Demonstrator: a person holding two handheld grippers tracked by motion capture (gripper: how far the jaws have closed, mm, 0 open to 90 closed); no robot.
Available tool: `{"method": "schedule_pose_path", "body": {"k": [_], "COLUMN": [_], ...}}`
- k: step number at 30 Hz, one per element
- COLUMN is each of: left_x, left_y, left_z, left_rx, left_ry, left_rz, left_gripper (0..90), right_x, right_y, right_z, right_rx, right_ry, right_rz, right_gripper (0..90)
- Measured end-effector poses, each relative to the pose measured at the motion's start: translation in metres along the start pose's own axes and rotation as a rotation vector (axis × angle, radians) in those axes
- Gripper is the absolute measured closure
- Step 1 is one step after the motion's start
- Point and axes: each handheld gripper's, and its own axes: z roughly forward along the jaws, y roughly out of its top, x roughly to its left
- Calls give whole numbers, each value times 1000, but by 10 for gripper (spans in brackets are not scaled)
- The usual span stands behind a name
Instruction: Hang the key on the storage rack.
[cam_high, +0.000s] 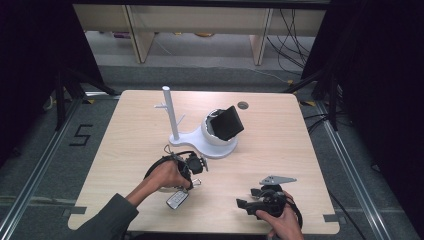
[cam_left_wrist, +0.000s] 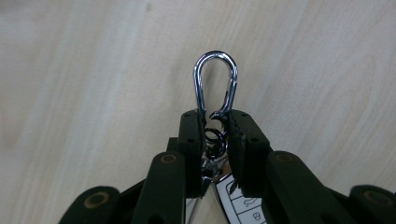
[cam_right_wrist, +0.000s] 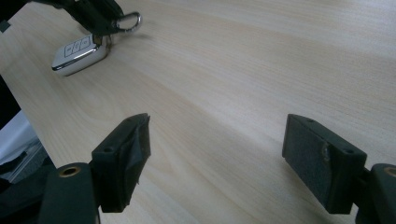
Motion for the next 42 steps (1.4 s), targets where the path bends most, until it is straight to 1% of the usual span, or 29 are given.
{"method": "schedule_pose_path", "body": {"k": [3,4,6,8,12,14,15,16,17,18,21,22,25,26,27,28,29,31,32,33,34,35,36,37,38,39,40,41,42], "left_x": [6,6,11,14,18,21,21,22,23,24,28,31,34,37,37,41,43,45,47,50,50,53,53,55,57,61,61,66,66], "left_y": [-6,-6,-12,-16,-20,-25,-25,-26,-28,-28,-32,-35,-37,-40,-40,-42,-43,-44,-45,-47,-47,-49,-49,-50,-51,-54,-54,-57,-57], "left_z": [-9,-9,-18,-25,-34,-46,-46,-50,-54,-57,-69,-75,-81,-88,-88,-96,-99,-102,-105,-112,-112,-118,-118,-122,-126,-134,-134,-143,-143], "left_rx": [-23,-23,-27,-33,-41,-50,-50,-54,-53,-60,-74,-81,-88,-104,-104,-106,-108,-103,-108,-109,-109,-116,-116,-117,-125,-130,-130,-140,-140], "left_ry": [2,2,14,15,32,46,46,56,56,64,79,84,96,107,107,108,115,116,123,125,125,137,137,135,147,150,150,163,163], "left_rz": [-22,-22,-40,-56,-63,-71,-71,-74,-74,-77,-89,-104,-110,-126,-126,-138,-142,-148,-153,-161,-161,-175,-175,-178,-188,-207,-207,-232,-232], "left_gripper": [751,751,751,751,751,751,751,751,752,751,752,751,751,751,751,751,751,752,752,751,751,752,752,752,752,751,751,751,752], "right_x": [1,-1,-1,-1,-1,-1,-3,-3,-3,-2,-2,-1,-2,-2,-2,-1,-1,-2,-2,-1,-1,-2,-2,-2,-3,-1,-2,-2,-2], "right_y": [0,0,0,0,0,-1,0,0,0,-1,-1,-1,-1,-1,-1,-1,-1,-2,-1,-1,-1,-2,-2,-1,-1,-2,-2,-1,-1], "right_z": [0,-1,-1,0,0,0,0,0,0,1,2,2,1,1,1,2,2,3,2,1,1,3,3,2,2,2,3,2,2], "right_rx": [6,4,4,3,5,8,-2,-2,-1,4,9,7,7,8,8,5,6,1,7,10,10,3,3,10,7,16,8,13,13], "right_ry": [-1,-10,-17,-7,-3,-5,-14,-14,-13,0,6,13,4,-7,-7,15,-6,12,-14,-13,-13,11,11,-15,-16,-4,10,-3,-3], "right_rz": [21,7,7,7,12,24,-14,-14,-11,14,21,25,16,5,5,25,20,18,11,21,21,21,21,21,7,28,23,12,12], "right_gripper": [242,242,242,242,242,242,242,242,242,243,243,243,243,244,244,244,244,244,244,244,244,244,244,244,244,245,244,244,244]}}
